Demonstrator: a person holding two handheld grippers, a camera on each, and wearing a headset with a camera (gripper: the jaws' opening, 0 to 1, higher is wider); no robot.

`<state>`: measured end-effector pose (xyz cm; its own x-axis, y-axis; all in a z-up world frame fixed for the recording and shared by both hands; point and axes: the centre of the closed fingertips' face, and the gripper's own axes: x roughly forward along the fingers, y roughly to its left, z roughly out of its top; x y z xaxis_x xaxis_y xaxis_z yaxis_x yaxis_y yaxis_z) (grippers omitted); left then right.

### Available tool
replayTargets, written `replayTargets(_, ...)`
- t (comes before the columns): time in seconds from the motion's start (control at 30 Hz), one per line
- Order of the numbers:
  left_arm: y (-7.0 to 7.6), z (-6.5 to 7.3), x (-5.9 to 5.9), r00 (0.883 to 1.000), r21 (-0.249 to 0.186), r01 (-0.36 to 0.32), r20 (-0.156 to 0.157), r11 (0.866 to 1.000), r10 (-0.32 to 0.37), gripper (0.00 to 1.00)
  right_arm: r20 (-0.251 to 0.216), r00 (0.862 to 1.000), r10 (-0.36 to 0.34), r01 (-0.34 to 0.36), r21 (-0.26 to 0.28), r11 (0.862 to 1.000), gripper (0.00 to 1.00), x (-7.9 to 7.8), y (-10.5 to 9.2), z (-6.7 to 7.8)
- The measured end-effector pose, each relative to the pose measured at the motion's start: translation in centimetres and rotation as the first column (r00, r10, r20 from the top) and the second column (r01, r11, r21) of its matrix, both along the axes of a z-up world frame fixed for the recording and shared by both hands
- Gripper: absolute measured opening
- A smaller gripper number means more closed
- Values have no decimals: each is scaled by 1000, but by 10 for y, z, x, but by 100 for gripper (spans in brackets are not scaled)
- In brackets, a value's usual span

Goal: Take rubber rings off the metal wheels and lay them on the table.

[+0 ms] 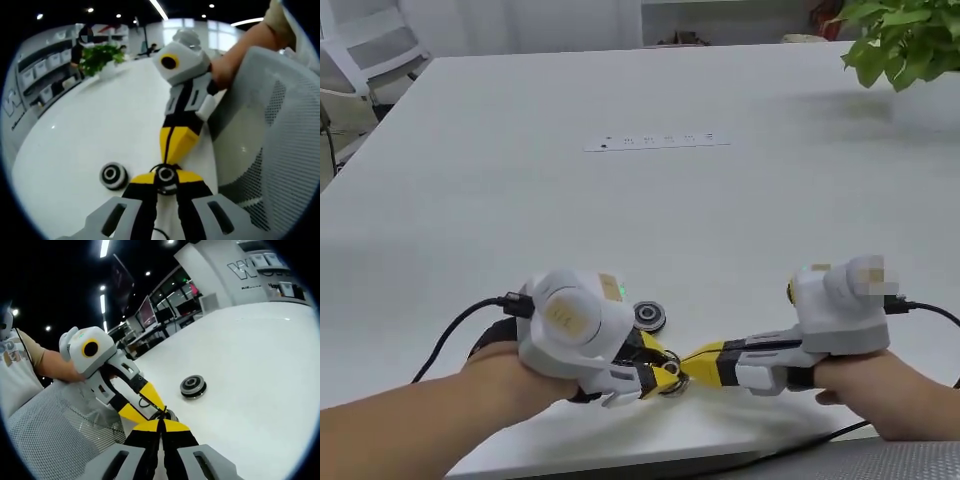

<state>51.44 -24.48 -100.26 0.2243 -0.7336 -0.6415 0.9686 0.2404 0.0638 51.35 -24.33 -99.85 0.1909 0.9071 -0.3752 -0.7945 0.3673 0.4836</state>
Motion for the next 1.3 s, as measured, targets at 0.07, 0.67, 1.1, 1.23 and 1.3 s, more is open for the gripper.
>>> replayTargets(0.07,1,0,1,1000,0,-2,-1,1000,2,15,1,1000,-2,2,2,1000,0,1,0,0)
replayTargets(0.67,9,21,-3,999,-39,-8,-31,999,7,24,4,1000,14,-14,14,1000,0,-1,0,8)
replayTargets(1.1,29,38,-5,998,-73,-44,-44,996,41,36,21,1000,16,-17,18,1000,0,3,0,20)
replayTargets(1.23,34,45,-6,998,-89,-51,-39,995,48,39,26,999,19,-20,19,1000,0,4,0,24)
replayTargets(1.3,35,49,-6,998,-101,-55,-36,993,51,41,29,999,22,-23,20,1000,0,5,1,27)
